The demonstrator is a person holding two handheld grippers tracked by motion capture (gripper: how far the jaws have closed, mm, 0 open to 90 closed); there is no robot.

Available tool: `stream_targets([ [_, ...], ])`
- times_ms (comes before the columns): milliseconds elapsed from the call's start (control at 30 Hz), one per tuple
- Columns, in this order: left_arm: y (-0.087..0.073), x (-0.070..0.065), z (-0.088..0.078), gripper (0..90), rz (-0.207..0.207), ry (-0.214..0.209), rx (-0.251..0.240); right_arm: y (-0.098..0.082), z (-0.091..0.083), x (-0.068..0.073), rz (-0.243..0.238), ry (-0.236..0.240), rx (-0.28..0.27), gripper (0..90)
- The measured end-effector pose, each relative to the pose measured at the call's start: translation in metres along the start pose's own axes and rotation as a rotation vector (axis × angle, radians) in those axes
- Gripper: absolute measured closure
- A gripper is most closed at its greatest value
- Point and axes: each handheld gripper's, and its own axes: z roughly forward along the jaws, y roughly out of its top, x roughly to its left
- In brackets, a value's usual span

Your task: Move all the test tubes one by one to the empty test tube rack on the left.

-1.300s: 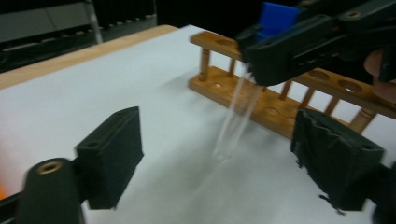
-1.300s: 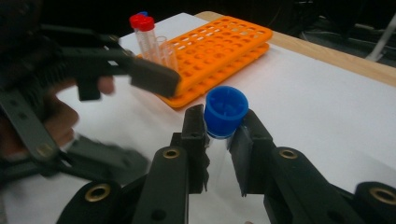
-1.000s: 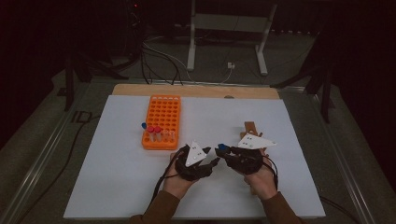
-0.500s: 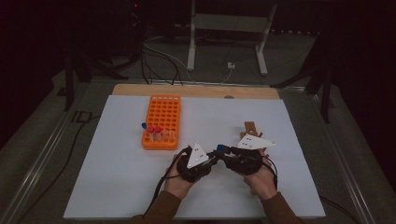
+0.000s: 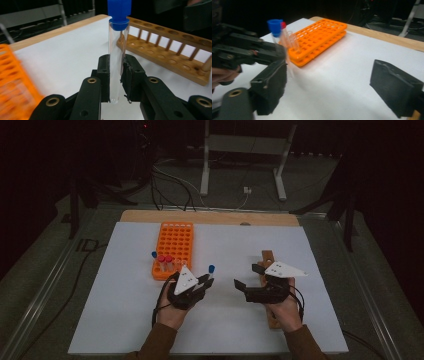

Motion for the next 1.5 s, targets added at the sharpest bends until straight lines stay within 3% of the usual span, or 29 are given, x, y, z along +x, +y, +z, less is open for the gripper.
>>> stream_targets([
  [300, -0.012, 0.027, -0.026, 77.6, -0.056, 0.067, -0.027, -0.004, -0.009, -0.013, 0.035, -0.077, -0.018, 0.0],
  [633, -0.019, 0.054, -0.053, 77.5, -0.114, 0.152, -0.066, -0.006, -0.022, -0.023, 0.061, -0.107, -0.046, 0.0],
  [900, -0.025, 0.078, -0.075, 77.5, -0.156, 0.258, -0.092, -0.006, -0.025, -0.024, 0.065, -0.117, -0.052, 0.0],
  [1033, -0.029, 0.087, -0.075, 77.6, -0.159, 0.324, -0.086, -0.006, -0.025, -0.024, 0.062, -0.114, -0.058, 0.0],
  [1200, -0.033, 0.097, -0.065, 77.6, -0.171, 0.376, -0.091, -0.006, -0.025, -0.024, 0.062, -0.113, -0.058, 0.0],
  [1500, -0.043, 0.108, -0.054, 77.6, -0.174, 0.412, -0.053, -0.006, -0.024, -0.024, 0.066, -0.111, -0.059, 0.0],
])
